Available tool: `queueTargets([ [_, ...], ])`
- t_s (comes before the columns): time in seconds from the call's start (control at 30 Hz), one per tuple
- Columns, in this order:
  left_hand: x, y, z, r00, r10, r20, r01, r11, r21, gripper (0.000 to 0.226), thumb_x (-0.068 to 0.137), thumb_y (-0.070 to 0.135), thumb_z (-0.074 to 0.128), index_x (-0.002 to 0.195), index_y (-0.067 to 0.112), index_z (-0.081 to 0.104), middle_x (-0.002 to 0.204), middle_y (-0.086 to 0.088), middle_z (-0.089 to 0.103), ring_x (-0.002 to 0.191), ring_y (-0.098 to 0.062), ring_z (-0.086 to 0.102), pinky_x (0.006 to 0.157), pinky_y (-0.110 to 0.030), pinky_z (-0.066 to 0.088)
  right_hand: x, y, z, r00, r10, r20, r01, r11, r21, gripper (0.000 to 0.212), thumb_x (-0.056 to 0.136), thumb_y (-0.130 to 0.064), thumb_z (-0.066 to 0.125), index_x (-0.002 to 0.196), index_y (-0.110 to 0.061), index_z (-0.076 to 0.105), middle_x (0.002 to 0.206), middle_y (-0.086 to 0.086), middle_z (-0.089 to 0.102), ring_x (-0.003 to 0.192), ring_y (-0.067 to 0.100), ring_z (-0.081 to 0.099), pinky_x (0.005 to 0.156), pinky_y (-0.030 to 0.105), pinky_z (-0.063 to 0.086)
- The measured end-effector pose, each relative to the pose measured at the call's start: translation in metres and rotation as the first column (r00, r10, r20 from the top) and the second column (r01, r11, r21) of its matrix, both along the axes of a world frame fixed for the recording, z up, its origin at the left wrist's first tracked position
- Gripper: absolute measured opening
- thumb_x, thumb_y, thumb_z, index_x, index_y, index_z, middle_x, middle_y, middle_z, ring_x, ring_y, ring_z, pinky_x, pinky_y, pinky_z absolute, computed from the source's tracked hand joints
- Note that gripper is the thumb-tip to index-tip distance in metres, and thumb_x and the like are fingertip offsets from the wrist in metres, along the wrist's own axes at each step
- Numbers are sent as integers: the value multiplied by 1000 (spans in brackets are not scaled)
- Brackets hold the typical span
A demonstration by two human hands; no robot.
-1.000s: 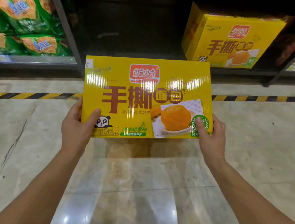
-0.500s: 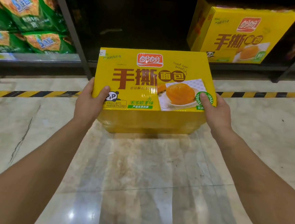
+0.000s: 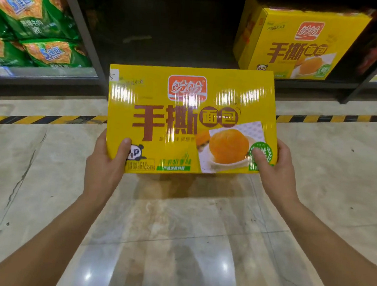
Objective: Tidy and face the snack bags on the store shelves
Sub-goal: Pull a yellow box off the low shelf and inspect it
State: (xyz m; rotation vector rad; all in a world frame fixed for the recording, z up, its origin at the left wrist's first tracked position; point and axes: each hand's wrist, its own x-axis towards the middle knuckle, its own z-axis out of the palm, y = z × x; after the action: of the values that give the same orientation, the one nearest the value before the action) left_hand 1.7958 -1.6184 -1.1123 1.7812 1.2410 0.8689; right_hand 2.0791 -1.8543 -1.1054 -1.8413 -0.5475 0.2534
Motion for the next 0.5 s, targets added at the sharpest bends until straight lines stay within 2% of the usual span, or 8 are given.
queueTargets([
  [0.07,-12,-16,-11,1000,-8,14,8,1000,2,58,104,52,55,156,30,43,119,8,66,94,-9,65,74,-16,45,-10,-17,-9,999,42,0,-42,999,-12,54,98,-25,71,146,-27,46,112,-28,60,92,-20,62,71,3,48],
  [0.17,-30,-36,-27,999,-35,2,35,999,24,72,99,65,52,159,29,33,122,7,65,97,-17,66,79,-30,52,-21,-38,-21,992,119,34,-118,992,-42,59,96,-29,69,146,-40,40,122,-30,60,102,-15,63,76,4,49],
  [0.23,-38,-44,-36,999,-41,-20,42,999,18,80,93,68,47,161,29,29,123,6,65,97,-19,66,76,-31,52,-23,-49,-26,987,157,37,-154,986,-70,63,92,-35,70,147,-39,39,125,-37,58,108,-13,62,79,5,49],
  [0.3,-44,-51,-41,998,-52,-37,53,998,19,79,93,68,46,160,32,27,122,6,65,95,-19,67,72,-23,49,-24,-57,-28,980,196,33,-192,977,-95,70,87,-40,72,149,-37,38,126,-44,54,114,-11,60,83,8,49],
  [0.4,-48,-57,-44,995,-76,-63,78,997,24,60,93,69,44,149,55,28,123,8,64,91,-9,66,70,-16,45,-28,-64,-32,974,228,11,-225,966,-130,74,81,-43,74,144,-41,34,118,-54,49,109,-16,59,81,10,50],
  [0.43,-49,-56,-46,994,-78,-74,79,997,23,57,95,66,45,148,57,28,125,8,63,92,-10,66,71,-17,45,-29,-65,-32,973,231,3,-228,964,-138,75,80,-43,74,143,-41,33,116,-55,48,108,-16,60,80,11,51],
  [0.5,-52,-55,-52,992,-75,-96,77,997,13,63,96,63,46,153,46,27,128,7,62,97,-17,66,73,-24,48,-30,-65,-35,975,224,-9,-223,962,-157,75,81,-41,75,142,-42,33,117,-52,50,106,-16,61,78,14,53],
])
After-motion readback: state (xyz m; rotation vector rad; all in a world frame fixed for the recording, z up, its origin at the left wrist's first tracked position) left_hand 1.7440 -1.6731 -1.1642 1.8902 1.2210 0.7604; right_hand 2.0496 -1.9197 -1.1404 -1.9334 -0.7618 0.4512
